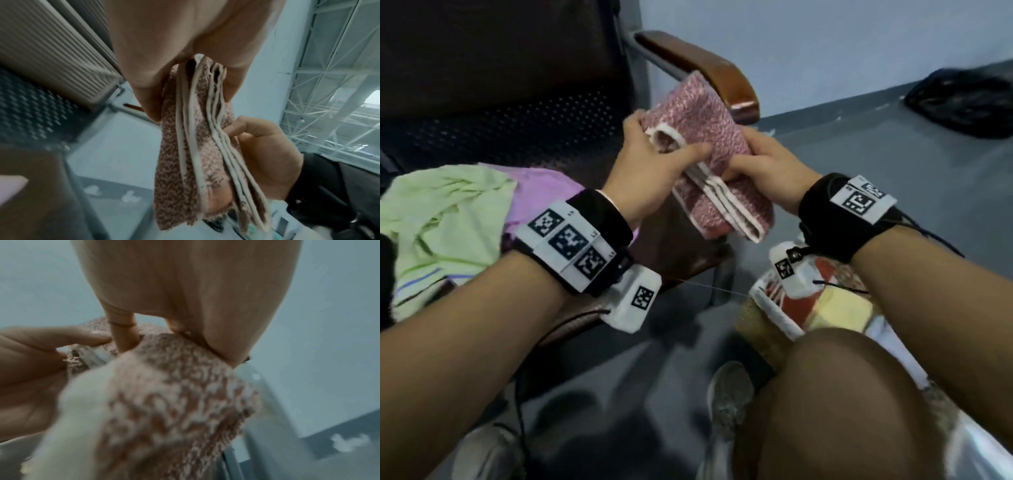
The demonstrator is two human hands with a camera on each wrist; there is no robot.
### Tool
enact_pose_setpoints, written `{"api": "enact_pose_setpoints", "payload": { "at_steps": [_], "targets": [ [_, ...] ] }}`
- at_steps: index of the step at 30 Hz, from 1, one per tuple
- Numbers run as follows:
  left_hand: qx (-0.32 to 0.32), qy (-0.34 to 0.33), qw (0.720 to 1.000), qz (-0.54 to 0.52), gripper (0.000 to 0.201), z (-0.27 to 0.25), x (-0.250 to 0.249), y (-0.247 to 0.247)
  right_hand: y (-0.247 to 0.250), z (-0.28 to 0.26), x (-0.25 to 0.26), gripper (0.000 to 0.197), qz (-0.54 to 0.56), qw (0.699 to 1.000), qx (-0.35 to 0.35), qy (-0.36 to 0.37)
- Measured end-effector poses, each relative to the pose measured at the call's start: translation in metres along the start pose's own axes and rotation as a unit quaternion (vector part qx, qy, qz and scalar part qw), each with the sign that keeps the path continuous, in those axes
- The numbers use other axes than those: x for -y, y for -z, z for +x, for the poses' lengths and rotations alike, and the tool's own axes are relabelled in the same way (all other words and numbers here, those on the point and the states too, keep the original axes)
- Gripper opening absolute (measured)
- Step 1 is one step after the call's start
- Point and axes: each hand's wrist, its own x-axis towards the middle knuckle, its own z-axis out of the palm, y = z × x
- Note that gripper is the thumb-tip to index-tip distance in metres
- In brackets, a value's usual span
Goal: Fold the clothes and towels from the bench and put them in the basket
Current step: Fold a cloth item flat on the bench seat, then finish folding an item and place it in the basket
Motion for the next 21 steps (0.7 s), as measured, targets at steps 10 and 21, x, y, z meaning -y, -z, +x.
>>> {"api": "enact_pose_setpoints", "payload": {
  "at_steps": [10, 21],
  "targets": [
    [0.194, 0.142, 0.968, 0.067, 0.082, -0.027, 0.064, -0.205, 0.084, -0.14, -0.148, 0.047, 0.215, 0.919, -0.277, -0.182],
    [0.483, 0.192, 0.768, 0.374, 0.037, -0.074, 0.186, -0.299, 0.072, -0.206, -0.273, 0.023, 0.196, 0.794, -0.303, -0.49]
  ]
}}
